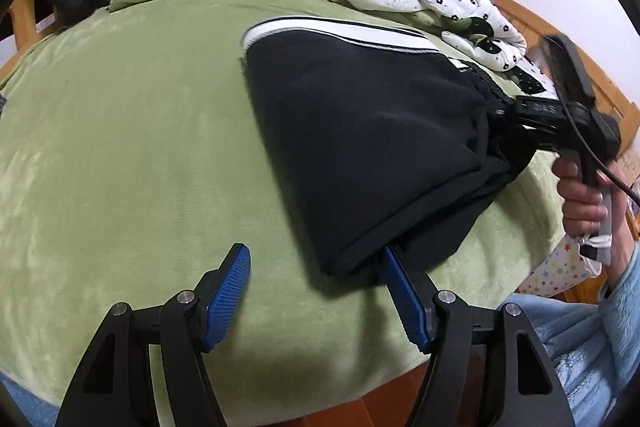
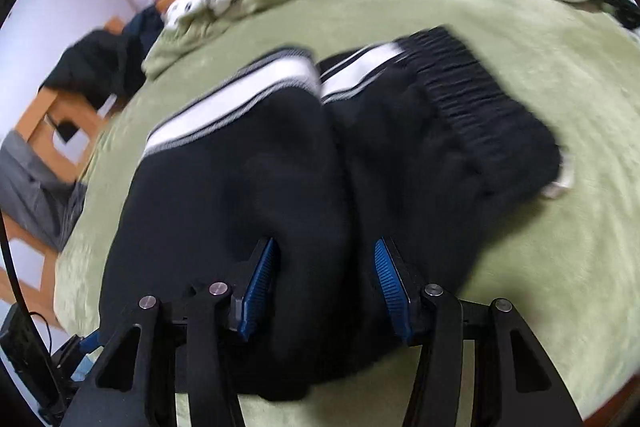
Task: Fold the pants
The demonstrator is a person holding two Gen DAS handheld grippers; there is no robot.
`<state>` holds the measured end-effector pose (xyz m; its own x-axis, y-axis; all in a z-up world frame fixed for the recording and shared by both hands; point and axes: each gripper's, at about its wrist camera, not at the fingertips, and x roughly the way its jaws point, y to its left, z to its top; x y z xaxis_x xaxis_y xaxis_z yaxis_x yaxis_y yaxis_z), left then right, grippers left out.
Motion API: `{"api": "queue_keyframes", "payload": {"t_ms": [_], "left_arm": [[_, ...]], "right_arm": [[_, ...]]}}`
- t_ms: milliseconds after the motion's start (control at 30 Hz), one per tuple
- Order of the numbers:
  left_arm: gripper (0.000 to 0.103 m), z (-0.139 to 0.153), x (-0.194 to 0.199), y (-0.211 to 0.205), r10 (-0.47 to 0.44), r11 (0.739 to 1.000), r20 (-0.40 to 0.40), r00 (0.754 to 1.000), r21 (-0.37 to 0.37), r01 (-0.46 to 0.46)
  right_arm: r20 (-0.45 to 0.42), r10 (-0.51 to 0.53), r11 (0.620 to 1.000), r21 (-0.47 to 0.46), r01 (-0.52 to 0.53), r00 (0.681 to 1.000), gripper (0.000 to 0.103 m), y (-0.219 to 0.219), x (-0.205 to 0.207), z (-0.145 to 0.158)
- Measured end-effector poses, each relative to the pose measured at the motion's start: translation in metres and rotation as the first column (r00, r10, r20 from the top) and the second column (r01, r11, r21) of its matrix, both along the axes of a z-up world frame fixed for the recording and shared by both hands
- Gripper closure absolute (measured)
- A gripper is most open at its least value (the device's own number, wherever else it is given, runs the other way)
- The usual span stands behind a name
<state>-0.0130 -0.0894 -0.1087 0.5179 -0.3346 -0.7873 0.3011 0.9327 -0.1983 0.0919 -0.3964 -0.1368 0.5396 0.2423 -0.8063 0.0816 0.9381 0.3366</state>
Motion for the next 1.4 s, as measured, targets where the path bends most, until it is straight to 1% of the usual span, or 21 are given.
{"api": "queue_keyframes", "payload": {"t_ms": [67, 100, 133, 167, 233, 300, 400, 500, 600, 667, 700, 800, 867, 900, 933, 1033, 1100, 1167, 1267, 1333, 1400], "left_arm": [[0.037, -0.005, 0.003, -0.007, 0.002, 1.0, -0.005, 1.0, 0.001, -0.002], [0.037, -0.012, 0.005, -0.012, 0.014, 1.0, -0.003, 1.0, 0.012, -0.014], [0.036, -0.018, 0.008, -0.015, 0.027, 0.999, 0.004, 1.0, 0.03, -0.028], [0.034, -0.023, 0.006, -0.019, 0.045, 0.998, 0.033, 0.998, 0.052, -0.047], [0.034, -0.021, 0.0, -0.022, 0.07, 0.995, 0.068, 0.995, 0.068, -0.074], [0.035, -0.018, -0.001, -0.021, 0.081, 0.995, 0.065, 0.995, 0.061, -0.085], [0.036, -0.011, -0.003, -0.018, 0.073, 0.996, 0.055, 0.996, 0.046, -0.076], [0.036, -0.007, -0.002, -0.02, 0.044, 0.998, 0.055, 0.998, 0.035, -0.046], [0.036, -0.002, -0.003, -0.028, -0.012, 0.999, 0.063, 0.998, 0.031, 0.01], [0.036, 0.001, -0.004, -0.037, -0.023, 0.999, 0.082, 0.996, 0.041, 0.02], [0.036, 0.002, -0.003, -0.041, -0.029, 0.999, 0.087, 0.996, 0.045, 0.026], [0.036, 0.004, -0.001, -0.048, -0.022, 0.996, 0.107, 0.994, 0.086, 0.013], [0.036, 0.003, 0.0, -0.048, -0.001, 0.996, 0.102, 0.995, 0.088, -0.008], [0.036, 0.002, 0.0, -0.047, 0.005, 0.997, 0.095, 0.995, 0.076, -0.013], [0.041, 0.001, -0.001, -0.045, 0.005, 0.998, 0.086, 0.996, 0.064, -0.011], [0.062, -0.006, -0.004, -0.046, -0.033, 0.998, 0.056, 0.998, 0.057, 0.029], [0.063, -0.012, -0.009, -0.048, -0.068, 0.995, 0.053, 0.996, 0.081, 0.063], [0.063, -0.013, -0.014, -0.05, -0.088, 0.991, 0.063, 0.994, 0.106, 0.081], [0.063, -0.002, -0.021, -0.046, -0.11, 0.989, 0.055, 0.992, 0.107, 0.103], [0.063, 0.006, -0.027, -0.042, -0.133, 0.987, 0.057, 0.99, 0.1, 0.127], [0.057, 0.017, -0.033, -0.035, -0.152, 0.986, 0.073, 0.986, 0.077, 0.146]], "right_arm": [[-0.016, 0.029, 0.997, -0.067, -0.03, 0.999, 0.055, 0.01, 0.007, -0.001], [-0.023, 0.056, 0.994, -0.092, -0.057, 0.998, 0.065, 0.015, 0.009, 0.0], [-0.015, 0.071, 0.992, -0.104, -0.072, 0.997, 0.07, 0.016, 0.008, 0.003], [0.014, 0.087, 0.993, -0.084, -0.085, 0.996, 0.085, 0.014, 0.005, 0.009], [0.079, 0.077, 0.996, -0.049, -0.073, 0.994, 0.086, 0.006, -0.001, 0.025], [0.175, 0.064, 0.998, -0.033, -0.059, 0.982, 0.087, -0.004, -0.012, 0.046], [0.247, 0.051, 0.998, -0.053, -0.039, 0.968, 0.088, -0.019, -0.021, 0.069], [0.26, -0.011, 0.996, -0.085, 0.034, 0.966, 0.088, -0.045, -0.024, 0.071], [0.206, -0.065, 0.987, -0.128, 0.093, 0.976, 0.087, -0.068, -0.023, 0.046], [0.133, -0.078, 0.989, -0.113, 0.093, 0.988, 0.085, -0.077, -0.015, 0.02], [0.139, -0.084, 0.99, -0.1, 0.099, 0.987, 0.085, -0.08, -0.017, 0.016], [0.143, -0.091, 0.989, -0.106, 0.107, 0.985, 0.079, -0.081, -0.027, 0.033], [0.203, -0.099, 0.989, -0.085, 0.118, 0.974, 0.078, -0.082, -0.043, 0.044], [0.218, -0.092, 0.991, -0.075, 0.11, 0.972, 0.072, -0.08, -0.05, 0.046], [0.222, -0.076, 0.993, -0.076, 0.095, 0.972, 0.07, -0.076, -0.055, 0.045], [0.164, -0.059, 0.977, -0.191, 0.09, 0.985, 0.068, -0.065, -0.056, 0.026], [0.04, -0.044, 0.982, -0.184, 0.051, 0.998, 0.069, -0.073, -0.047, -0.003], [0.037, -0.042, 0.991, -0.127, 0.046, 0.998, 0.068, -0.082, -0.049, -0.012], [0.042, -0.045, 0.991, -0.124, 0.05, 0.998, 0.064, -0.088, -0.055, 0.001], [0.077, -0.053, 0.983, -0.172, 0.066, 0.996, 0.064, -0.086, -0.063, 0.014], [0.135, -0.058, 0.98, -0.183, 0.082, 0.989, 0.064, -0.083, -0.071, 0.026]]}}
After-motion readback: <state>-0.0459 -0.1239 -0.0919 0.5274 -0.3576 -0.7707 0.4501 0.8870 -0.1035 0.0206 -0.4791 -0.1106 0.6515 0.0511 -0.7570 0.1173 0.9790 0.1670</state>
